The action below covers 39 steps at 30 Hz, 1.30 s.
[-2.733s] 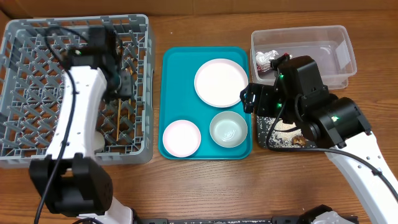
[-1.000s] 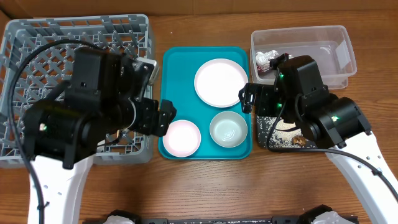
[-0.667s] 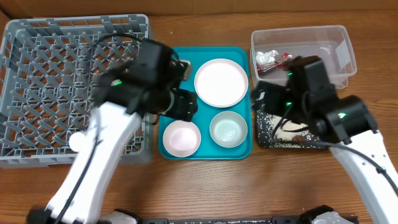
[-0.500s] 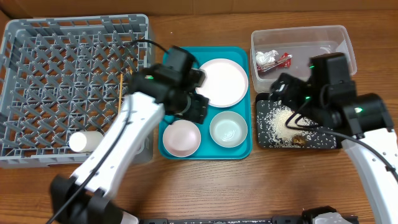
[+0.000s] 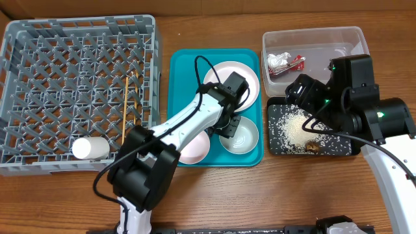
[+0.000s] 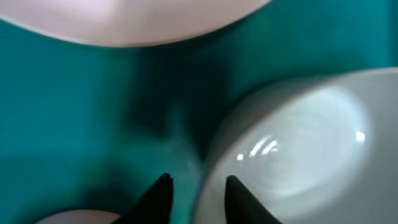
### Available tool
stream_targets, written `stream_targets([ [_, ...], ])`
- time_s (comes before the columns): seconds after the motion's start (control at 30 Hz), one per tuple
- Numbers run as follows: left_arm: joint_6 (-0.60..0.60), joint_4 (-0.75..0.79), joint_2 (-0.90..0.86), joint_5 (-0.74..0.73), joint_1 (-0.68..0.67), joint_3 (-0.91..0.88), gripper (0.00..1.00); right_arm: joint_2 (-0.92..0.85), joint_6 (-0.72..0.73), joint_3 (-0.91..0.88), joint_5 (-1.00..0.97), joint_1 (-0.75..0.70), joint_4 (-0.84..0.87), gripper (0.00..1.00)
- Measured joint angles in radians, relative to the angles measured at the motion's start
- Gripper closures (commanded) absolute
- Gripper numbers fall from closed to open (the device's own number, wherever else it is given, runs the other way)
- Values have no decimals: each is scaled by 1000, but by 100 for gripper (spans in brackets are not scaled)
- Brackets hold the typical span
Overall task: Sort waste into correct bins and load items into the dishwasher
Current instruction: 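Grasp the rim of the grey bowl with the left gripper, then carry the grey bowl into the dish rack and stand it on edge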
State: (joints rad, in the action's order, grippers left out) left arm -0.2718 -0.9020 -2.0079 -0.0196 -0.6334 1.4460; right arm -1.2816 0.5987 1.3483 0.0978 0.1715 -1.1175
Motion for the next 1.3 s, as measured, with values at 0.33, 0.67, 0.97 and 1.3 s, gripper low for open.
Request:
stream_targets([
  [0.33, -41, -43, -3, 3, 8, 21, 96, 0, 0, 0, 0, 0, -9, 0],
  [0.67, -63, -456, 179, 280, 56, 328, 96, 0, 0, 0, 2, 0, -10, 0],
  [0.97, -204, -687, 385, 865, 305, 387, 96, 0, 0, 0, 2, 0, -5, 0],
  [1.3, -234, -600, 208, 1053, 581, 343, 96, 0, 0, 0, 2, 0, 32, 0],
])
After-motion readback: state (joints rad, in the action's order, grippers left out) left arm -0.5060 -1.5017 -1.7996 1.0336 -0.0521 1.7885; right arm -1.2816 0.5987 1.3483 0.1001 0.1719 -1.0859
